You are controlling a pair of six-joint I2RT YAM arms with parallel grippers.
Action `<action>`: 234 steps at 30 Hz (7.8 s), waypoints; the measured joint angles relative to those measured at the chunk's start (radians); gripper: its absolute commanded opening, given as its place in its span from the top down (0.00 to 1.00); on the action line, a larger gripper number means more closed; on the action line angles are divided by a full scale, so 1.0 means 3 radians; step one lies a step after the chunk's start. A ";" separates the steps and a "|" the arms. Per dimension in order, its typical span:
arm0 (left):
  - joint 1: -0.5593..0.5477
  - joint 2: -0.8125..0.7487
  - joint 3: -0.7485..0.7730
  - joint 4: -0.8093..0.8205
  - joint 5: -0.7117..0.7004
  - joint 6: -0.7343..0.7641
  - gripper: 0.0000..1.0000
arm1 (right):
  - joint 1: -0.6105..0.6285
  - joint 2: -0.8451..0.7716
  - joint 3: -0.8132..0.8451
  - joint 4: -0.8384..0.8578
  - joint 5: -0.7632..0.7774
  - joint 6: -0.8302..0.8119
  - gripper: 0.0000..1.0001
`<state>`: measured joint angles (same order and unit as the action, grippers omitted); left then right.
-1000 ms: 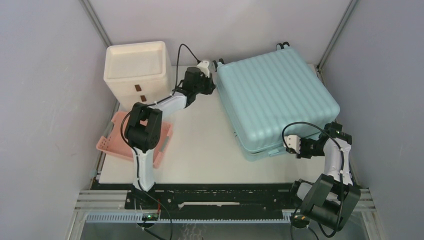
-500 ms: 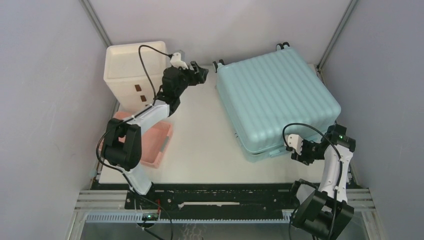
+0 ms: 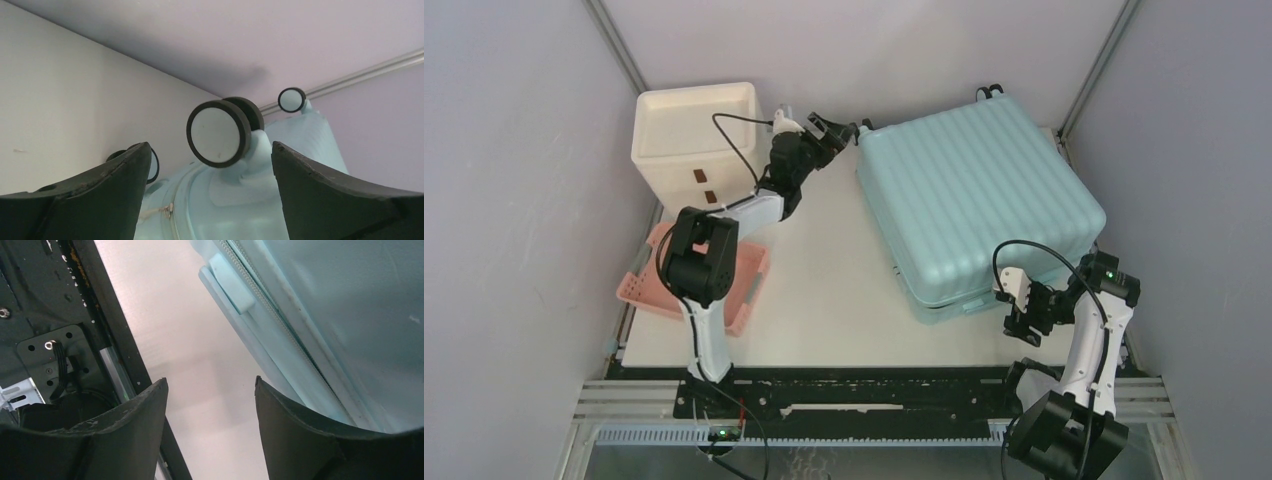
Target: Open, take out, and arrange the luggage
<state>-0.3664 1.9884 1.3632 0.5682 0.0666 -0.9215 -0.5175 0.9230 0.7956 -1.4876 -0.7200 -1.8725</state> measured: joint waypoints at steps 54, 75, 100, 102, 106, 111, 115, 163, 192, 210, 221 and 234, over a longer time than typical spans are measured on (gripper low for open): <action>-0.0066 -0.0342 -0.1203 0.1232 -0.0251 -0.0947 0.89 | -0.0351 0.0371 0.0750 0.0982 -0.0214 0.2588 0.66; -0.0571 -0.0455 -0.1194 0.1008 -0.1265 -0.0916 1.00 | -0.0337 0.0896 0.1073 0.1656 0.0416 0.3733 0.76; -0.1225 -0.1237 -0.2160 0.1171 -0.1893 -0.0746 1.00 | -0.0713 0.0420 0.1863 0.0923 -0.0100 0.2776 0.39; -0.1265 -0.1297 -0.2234 0.1195 -0.1909 -0.0724 1.00 | -0.0478 0.0282 0.1918 0.0825 -0.0169 0.2784 0.42; -0.1345 -0.1409 -0.2363 0.1242 -0.1949 -0.0642 1.00 | 0.0342 0.0050 0.1928 0.0706 -0.0252 0.2945 0.53; -0.1447 -0.1596 -0.2511 0.1223 -0.1963 -0.0488 1.00 | 0.1666 -0.0041 0.1921 0.0628 -0.0301 0.3227 0.62; -0.1549 -0.1747 -0.2617 0.1180 -0.1989 -0.0367 1.00 | 0.2833 -0.0052 0.1652 0.0682 -0.0057 0.3381 0.63; -0.2889 -0.2271 -0.3011 0.1129 -0.2233 0.0458 0.22 | 0.3470 -0.0132 0.1395 0.0802 0.0237 0.2841 0.11; -0.2892 -0.2795 -0.4415 0.1878 -0.0893 0.2346 0.22 | 0.4061 0.1752 0.2220 0.1457 0.1273 0.3684 0.13; -0.2892 -0.0965 -0.3376 0.2665 -0.0493 0.2576 0.41 | 0.4007 0.1799 0.2162 0.1433 0.1120 0.3532 0.76; -0.2892 -0.0598 -0.2991 0.2711 -0.0816 0.2584 0.56 | 0.3854 0.1756 0.2107 0.1432 0.0796 0.3532 0.87; -0.2892 -0.0332 -0.2762 0.2761 -0.1013 0.2541 0.70 | 0.3824 0.1755 0.2106 0.1428 0.0734 0.3540 0.88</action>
<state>-1.2339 1.8889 0.5346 1.3964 -0.2375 -0.1593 0.6296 1.4494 1.4273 -1.0592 -0.4999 -0.8104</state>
